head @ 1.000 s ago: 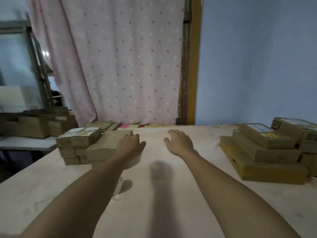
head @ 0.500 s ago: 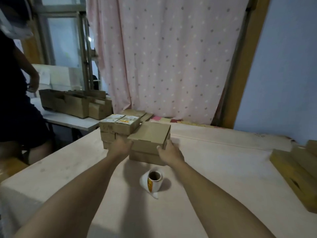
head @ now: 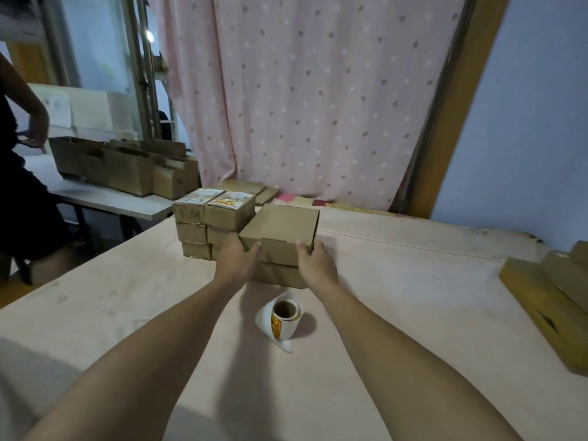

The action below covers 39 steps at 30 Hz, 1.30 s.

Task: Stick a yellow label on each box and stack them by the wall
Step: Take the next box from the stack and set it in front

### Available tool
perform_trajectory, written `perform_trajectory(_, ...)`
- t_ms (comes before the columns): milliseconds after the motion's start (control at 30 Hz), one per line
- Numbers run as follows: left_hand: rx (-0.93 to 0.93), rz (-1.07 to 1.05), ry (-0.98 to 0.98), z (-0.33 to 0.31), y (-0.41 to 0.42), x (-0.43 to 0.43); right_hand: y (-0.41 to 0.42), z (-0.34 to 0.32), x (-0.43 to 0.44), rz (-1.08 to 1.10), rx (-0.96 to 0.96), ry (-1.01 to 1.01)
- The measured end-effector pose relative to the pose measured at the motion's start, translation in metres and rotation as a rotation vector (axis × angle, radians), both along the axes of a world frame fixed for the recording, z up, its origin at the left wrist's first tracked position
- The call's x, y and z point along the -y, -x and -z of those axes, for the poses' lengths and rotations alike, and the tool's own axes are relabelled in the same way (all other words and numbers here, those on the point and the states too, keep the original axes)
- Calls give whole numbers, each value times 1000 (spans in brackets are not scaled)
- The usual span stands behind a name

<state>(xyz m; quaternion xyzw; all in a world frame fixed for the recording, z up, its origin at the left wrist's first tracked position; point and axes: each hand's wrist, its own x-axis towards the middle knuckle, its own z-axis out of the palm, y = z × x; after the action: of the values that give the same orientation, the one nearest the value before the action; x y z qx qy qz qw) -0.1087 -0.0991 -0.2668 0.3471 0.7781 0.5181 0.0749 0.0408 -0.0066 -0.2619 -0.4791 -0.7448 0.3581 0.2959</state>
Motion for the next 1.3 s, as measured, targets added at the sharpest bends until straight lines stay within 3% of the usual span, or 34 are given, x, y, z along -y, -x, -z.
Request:
perform_trajectory(233, -44, -3, -41, -14, -25, -2, -28, -9, 0, 63, -104, -55)
perform_trajectory(500, 18, 6, -161, -28, -74, -3, -77, -27, -4, 230, -337, 107)
perform_trajectory(667, 282, 1, -382, -60, -122, -15, -107, -36, -5, 248, -651, 329)
perform_trajectory(767, 508, 8, -351, -80, -153, -23, -119, -41, 4, 171, -886, 474)
perform_trajectory(867, 667, 160, -349, -91, -189, -28, -134, -44, 15, 131, -940, 507)
perform_trajectory(1000, 435, 123, -304, -99, -221, -30, -153, -44, 27, 62, -934, 560)
perform_trajectory(1100, 185, 146, -273, -96, -231, -24, -171, -43, 28, 63, -689, 536)
perform_trajectory(1167, -83, 225, -206, -85, -232, -20, -188, -40, 20, 137, -602, 503)
perform_trajectory(1300, -766, 411, -36, -58, -227, -12, -233, -40, 5, 242, -929, 595)
